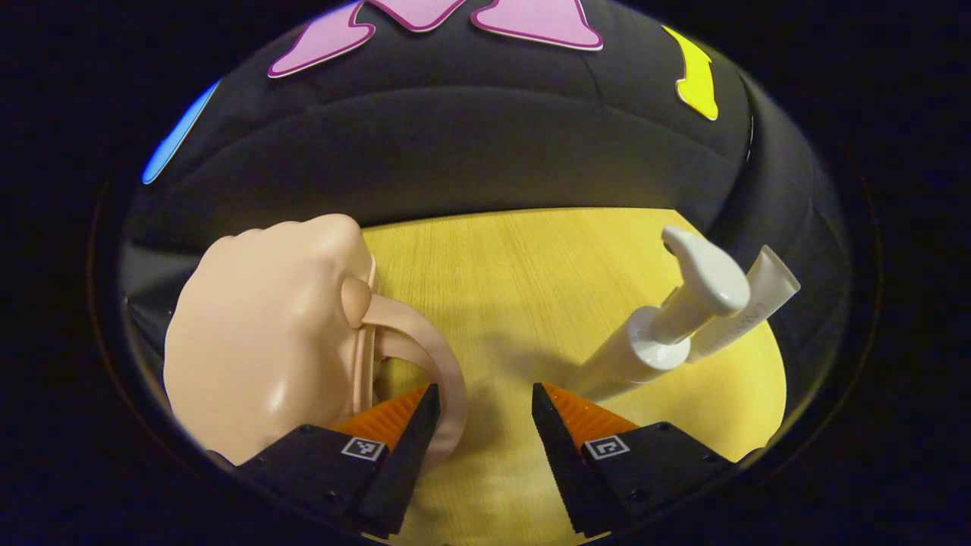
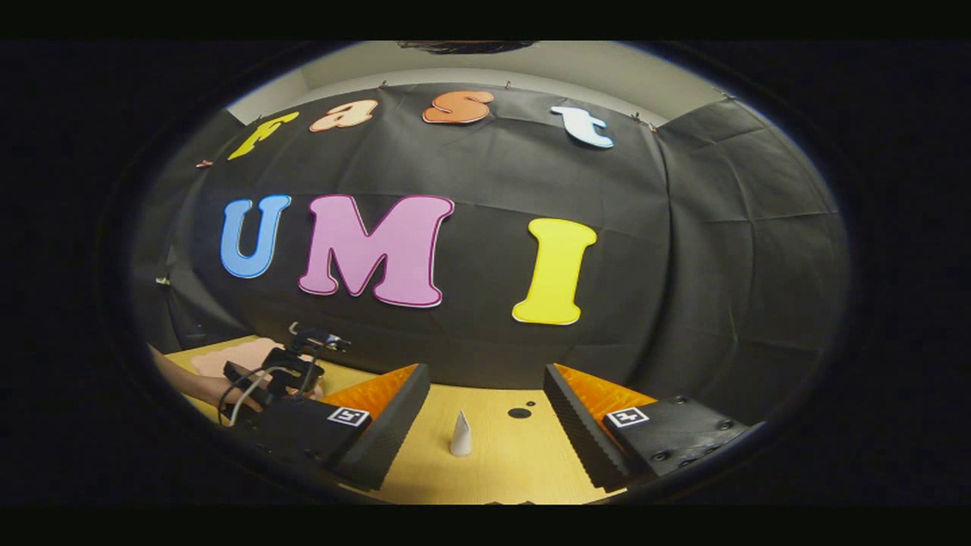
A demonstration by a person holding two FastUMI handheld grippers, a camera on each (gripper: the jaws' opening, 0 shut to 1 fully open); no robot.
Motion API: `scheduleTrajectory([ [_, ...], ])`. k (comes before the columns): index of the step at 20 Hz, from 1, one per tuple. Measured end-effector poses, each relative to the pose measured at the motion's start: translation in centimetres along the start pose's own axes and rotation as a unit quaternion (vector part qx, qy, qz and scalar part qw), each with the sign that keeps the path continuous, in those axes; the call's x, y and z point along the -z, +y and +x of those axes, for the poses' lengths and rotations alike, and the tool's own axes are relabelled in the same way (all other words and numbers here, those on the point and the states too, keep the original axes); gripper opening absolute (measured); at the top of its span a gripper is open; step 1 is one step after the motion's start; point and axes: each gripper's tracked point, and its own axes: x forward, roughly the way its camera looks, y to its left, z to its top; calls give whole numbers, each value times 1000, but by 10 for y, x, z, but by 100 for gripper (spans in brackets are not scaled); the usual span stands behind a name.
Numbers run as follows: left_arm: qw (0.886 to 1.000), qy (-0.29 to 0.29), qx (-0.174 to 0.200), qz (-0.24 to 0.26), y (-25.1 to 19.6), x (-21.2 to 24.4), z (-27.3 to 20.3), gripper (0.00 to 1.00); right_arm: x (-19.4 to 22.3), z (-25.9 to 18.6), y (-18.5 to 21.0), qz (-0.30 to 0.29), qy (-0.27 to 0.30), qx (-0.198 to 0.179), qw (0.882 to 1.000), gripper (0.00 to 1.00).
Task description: First open the suitcase, pack the skin care products into it, and then close the suitcase.
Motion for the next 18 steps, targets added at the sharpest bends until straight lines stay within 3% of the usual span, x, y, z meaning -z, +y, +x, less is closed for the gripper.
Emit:
scheduleTrajectory([
  [2, 1000, 19, -19, 3, 7, 5, 10, 71, 3, -2, 2, 1, 3, -2, 1000, 97],
  [4, 998, 44, -35, 18, 15, 12, 19, 55, 7, -4, 2, 4, 7, -3, 1000, 96],
  [5, 997, 54, -53, 29, 26, 15, 25, 46, 12, -5, 1, 7, 10, -3, 1000, 96],
  [6, 997, 58, -45, 34, 23, 15, 26, 27, 14, -5, 0, 9, 15, -3, 1000, 97],
  [11, 998, 47, -30, 36, 20, 3, 11, 16, 12, -7, 1, -1, 12, -1, 1000, 97],
  [15, 999, 22, 45, -14, 9, -35, -42, 13, 1, -18, 23, -9, 6, -8, 1000, 97],
  [18, 998, -7, 54, -13, 19, -59, -79, 13, -5, -23, 43, -16, 8, -15, 1000, 96],
])
